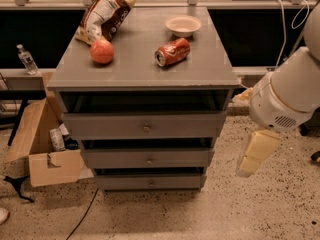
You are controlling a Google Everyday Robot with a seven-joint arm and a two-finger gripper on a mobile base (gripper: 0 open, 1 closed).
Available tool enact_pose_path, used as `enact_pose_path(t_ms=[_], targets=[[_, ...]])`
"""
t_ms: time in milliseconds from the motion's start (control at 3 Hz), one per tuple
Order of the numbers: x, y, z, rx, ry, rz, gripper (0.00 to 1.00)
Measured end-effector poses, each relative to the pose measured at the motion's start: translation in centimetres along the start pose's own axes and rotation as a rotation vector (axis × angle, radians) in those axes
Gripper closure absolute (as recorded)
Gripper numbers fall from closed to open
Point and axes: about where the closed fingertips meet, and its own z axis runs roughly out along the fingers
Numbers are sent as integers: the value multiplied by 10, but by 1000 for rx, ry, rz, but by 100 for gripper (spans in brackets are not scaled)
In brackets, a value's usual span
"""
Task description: Open top drawer
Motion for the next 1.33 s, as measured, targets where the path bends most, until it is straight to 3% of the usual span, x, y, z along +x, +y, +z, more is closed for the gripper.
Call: enact_pose_path(t_ms=[333, 667, 1000, 1333], targets=[[0, 0, -1, 1, 1, 0, 0], [-1, 1, 23, -38, -31, 1, 0], [-8, -1, 82, -77, -79, -31, 0], [-23, -17, 135, -73, -154, -46, 0]])
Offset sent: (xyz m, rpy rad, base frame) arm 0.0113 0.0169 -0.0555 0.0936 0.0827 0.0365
